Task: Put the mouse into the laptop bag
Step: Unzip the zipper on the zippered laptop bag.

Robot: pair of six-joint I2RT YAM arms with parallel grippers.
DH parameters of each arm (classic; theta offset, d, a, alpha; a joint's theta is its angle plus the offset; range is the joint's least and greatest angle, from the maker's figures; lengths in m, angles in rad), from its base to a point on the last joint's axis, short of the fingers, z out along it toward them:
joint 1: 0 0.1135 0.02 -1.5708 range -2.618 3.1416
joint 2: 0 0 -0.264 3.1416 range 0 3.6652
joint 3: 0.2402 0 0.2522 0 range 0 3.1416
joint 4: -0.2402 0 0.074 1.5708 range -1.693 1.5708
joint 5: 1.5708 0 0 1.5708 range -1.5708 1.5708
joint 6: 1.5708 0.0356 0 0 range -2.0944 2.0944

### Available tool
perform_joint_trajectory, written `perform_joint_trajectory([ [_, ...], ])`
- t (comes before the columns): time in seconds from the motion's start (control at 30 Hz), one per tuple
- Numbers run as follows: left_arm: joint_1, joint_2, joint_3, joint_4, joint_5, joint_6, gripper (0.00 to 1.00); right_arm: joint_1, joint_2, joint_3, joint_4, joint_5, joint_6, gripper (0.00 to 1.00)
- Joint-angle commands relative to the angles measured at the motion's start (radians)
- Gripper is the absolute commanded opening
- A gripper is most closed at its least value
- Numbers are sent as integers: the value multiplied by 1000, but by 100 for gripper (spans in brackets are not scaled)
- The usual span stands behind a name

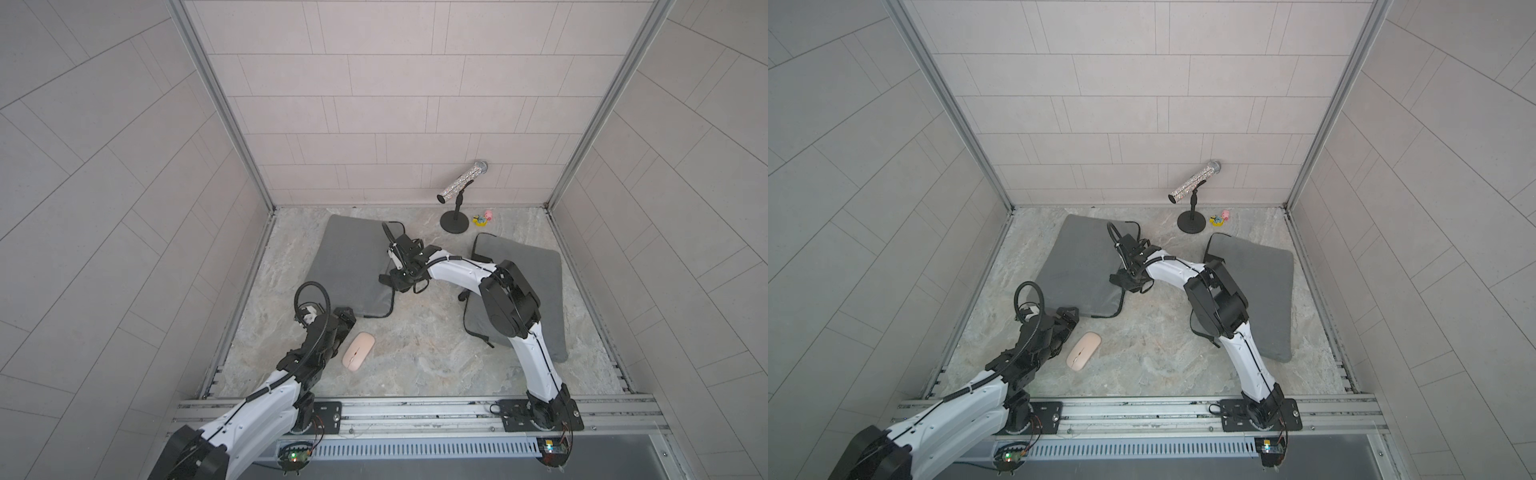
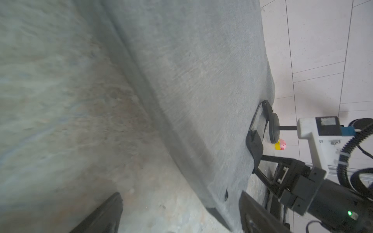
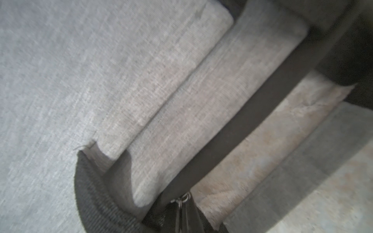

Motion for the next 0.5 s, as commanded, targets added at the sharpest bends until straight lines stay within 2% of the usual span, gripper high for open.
perform_joint_trajectory([
  [0.0, -33, 193, 54, 248, 33, 26, 76, 6, -67, -28, 19, -18, 2, 0],
  [0.03, -37, 251, 73, 284, 37, 30, 62, 7, -73, -35, 19, -21, 1, 0],
  [0.07, -40, 320, 95, 310, 38, 30, 44, 7, -82, -48, 22, -23, -2, 0],
  [0.17, -41, 463, 135, 374, 17, 15, 8, 9, -126, -110, 41, -29, -10, 0],
  [0.23, -40, 516, 155, 385, -2, 1, 0, 10, -167, -172, 53, -30, -21, 0],
  [0.47, -68, 532, 232, 306, -87, -25, 0, 50, -325, -417, 164, -95, -17, 0],
])
